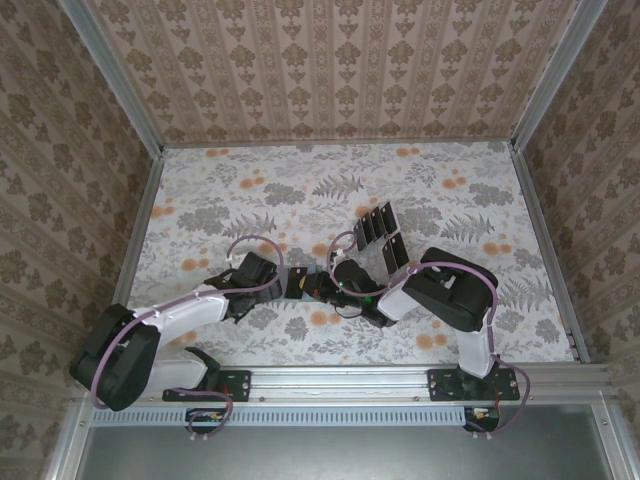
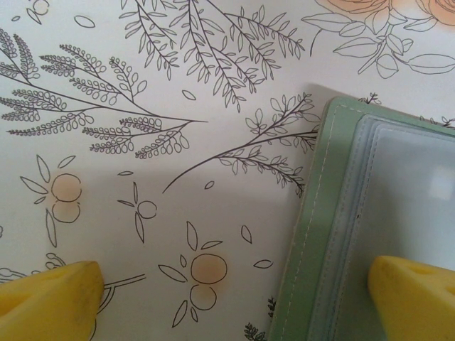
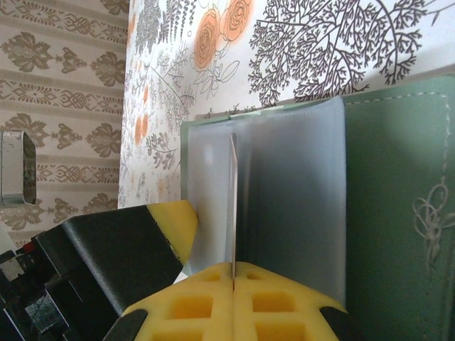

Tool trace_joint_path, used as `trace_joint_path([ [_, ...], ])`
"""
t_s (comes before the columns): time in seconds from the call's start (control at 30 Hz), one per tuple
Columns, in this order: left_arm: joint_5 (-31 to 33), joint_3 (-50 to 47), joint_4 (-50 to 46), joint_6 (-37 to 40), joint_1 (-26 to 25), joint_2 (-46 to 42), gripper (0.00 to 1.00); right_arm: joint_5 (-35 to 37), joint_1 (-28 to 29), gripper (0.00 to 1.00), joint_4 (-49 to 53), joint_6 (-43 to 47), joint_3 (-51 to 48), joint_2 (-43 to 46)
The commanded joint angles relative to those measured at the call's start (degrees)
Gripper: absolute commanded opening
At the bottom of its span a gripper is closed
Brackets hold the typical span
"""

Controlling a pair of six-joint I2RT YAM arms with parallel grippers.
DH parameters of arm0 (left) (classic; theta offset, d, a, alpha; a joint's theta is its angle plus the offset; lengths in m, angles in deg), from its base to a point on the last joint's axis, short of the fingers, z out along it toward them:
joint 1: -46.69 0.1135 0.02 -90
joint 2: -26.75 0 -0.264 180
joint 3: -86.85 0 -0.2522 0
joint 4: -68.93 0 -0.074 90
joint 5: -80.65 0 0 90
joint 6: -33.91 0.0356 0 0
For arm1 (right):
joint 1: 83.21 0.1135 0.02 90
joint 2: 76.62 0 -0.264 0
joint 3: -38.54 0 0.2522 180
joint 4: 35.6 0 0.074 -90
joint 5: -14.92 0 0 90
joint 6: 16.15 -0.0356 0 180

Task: Put the credit cards into the card holder
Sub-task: Insert the credit card into the card slot.

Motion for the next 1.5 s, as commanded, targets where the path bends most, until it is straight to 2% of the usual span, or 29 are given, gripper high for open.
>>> trace_joint_path([
  [0.0, 0.52, -0.88, -5.48, -0.16, -0.38, 0.79, 0.97, -1.38, 0.26, 0.00, -0.76, -1.19, -0.77, -1.37],
  [0.83, 0.54, -0.88, -5.37, -0.14, -0.47, 0.79, 0.97, -6.92, -0.99, 0.00, 2.00, -1.48, 3.62, -5.70],
  [1.1, 0.18, 0.63, -6.87, -0.56, -0.15, -2.43, 0.98, -7.26, -1.07, 0.00, 4.83, -0.51, 4.76, -5.94],
  [1.2, -0.17, 1.61, -7.64, -0.17, 0.21, -3.71, 0.98, -7.52, -1.31, 0.12, 6.33, -0.14, 4.79, -5.22],
  [1.33, -1.20, 2.54, -8.08, 0.36, 1.27, -4.74, 0.98, -7.39, -1.55, 0.33, 10.21, 1.20, 5.04, -3.15],
  [1.47, -2.28, 3.16, -7.59, 0.93, 2.49, -5.01, 0.98, -7.30, -1.86, 0.41, 15.02, 3.18, 5.84, -1.14],
])
